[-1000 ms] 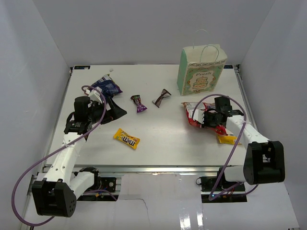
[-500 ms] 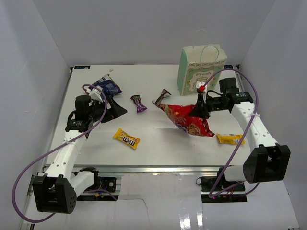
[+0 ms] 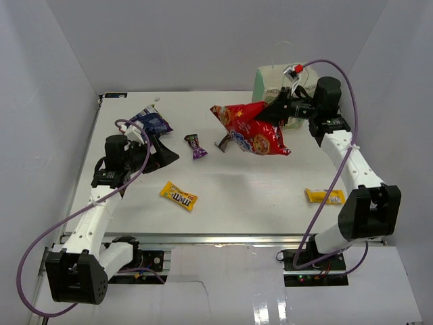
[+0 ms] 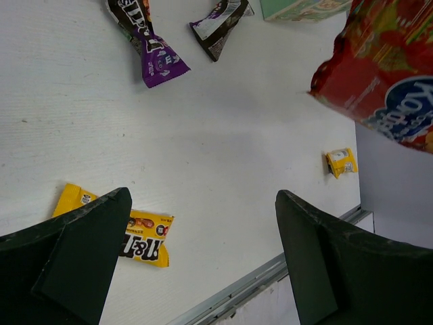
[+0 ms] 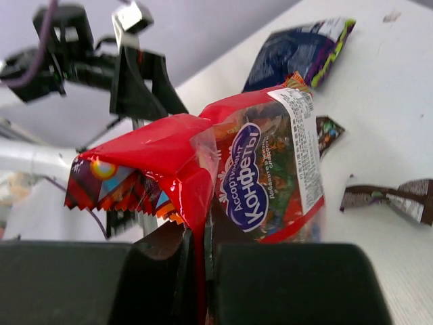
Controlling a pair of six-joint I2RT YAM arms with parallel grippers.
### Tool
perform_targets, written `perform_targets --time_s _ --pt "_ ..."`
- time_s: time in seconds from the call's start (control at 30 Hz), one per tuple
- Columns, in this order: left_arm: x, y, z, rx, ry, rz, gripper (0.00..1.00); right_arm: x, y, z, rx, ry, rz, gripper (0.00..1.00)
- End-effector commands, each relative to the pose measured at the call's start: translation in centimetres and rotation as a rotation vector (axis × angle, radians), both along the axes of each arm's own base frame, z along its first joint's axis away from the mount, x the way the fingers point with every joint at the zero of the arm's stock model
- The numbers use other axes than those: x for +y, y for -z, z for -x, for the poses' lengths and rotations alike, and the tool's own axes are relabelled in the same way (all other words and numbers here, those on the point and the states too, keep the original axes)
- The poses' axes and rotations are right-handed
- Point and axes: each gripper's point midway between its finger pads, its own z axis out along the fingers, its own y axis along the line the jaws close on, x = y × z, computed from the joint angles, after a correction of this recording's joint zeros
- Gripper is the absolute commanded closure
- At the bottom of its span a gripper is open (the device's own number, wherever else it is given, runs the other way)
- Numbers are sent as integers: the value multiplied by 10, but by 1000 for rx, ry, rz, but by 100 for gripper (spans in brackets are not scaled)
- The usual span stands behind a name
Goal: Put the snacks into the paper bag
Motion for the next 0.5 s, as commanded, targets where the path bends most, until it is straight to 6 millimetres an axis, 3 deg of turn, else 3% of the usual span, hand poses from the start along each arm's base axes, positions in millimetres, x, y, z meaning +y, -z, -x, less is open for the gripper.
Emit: perform_targets --time_s 0.0,0.27,0.47 --pt "0 -18 1 -58 -2 10 2 5 -94 4 -113 -32 -162 92" --pt "0 -15 4 -47 -3 17 2 10 -143 -27 -148 35 -248 92" --pt "-1 -20 2 -50 -3 20 2 10 -196 -52 -262 96 -309 92"
